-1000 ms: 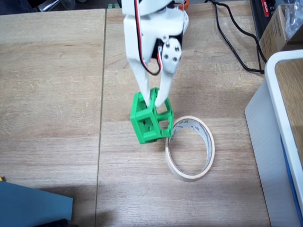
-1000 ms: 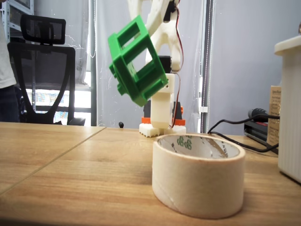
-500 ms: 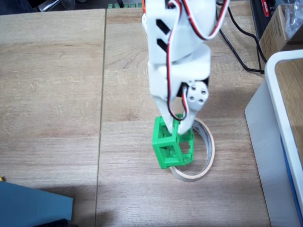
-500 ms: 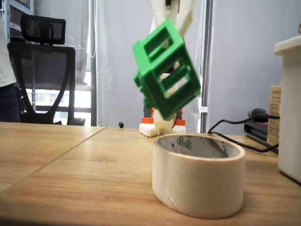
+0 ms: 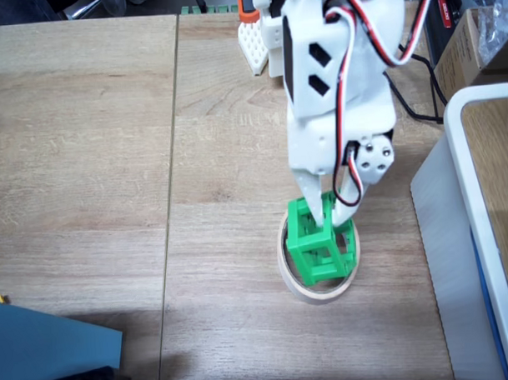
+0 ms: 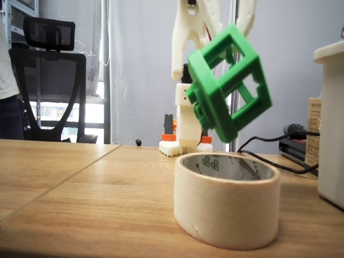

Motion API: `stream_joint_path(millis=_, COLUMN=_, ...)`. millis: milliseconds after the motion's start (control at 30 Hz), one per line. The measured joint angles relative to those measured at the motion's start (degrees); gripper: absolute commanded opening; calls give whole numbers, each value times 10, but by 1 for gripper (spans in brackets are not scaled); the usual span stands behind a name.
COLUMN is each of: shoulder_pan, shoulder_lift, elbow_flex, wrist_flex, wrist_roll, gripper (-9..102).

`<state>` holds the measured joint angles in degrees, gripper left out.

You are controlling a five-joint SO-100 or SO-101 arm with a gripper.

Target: Grasp a component and put it in the bin.

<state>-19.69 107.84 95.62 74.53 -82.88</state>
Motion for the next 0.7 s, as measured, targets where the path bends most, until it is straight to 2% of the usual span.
stream_joint_path(millis=700, shoulder_pan=12, shoulder_lift=-30, elbow_flex=5, wrist_flex=0, wrist_roll=1, gripper=1)
